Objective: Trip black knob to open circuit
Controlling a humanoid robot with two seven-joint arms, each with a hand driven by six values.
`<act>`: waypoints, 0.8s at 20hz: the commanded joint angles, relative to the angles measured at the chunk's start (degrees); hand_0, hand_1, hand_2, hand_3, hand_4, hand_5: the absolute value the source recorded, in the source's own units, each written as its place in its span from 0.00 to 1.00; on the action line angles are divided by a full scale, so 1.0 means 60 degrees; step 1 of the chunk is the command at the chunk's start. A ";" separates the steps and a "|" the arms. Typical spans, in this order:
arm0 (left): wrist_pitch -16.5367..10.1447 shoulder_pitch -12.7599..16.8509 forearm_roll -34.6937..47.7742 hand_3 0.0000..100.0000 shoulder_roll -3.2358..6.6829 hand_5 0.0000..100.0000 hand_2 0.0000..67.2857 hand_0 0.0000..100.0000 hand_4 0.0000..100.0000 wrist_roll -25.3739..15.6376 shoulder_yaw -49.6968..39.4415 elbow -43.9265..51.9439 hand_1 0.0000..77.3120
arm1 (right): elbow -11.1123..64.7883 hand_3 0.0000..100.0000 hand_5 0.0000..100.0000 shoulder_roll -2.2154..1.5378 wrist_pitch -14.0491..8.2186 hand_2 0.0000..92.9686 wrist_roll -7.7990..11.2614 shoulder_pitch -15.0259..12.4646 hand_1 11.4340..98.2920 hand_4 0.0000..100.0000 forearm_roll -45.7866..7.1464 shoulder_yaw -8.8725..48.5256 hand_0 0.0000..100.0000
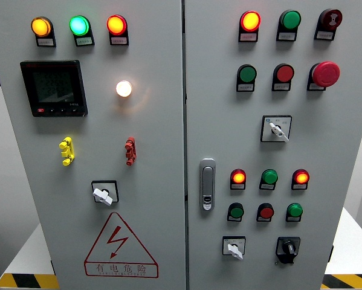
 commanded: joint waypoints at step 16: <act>0.0000 0.0002 0.0000 0.21 0.0000 0.02 0.19 0.00 0.07 0.0000 0.0000 0.0000 0.04 | 0.0988 0.12 0.13 -0.0013 0.0174 0.01 -0.0822 0.0487 0.22 0.07 -0.4450 0.5196 0.66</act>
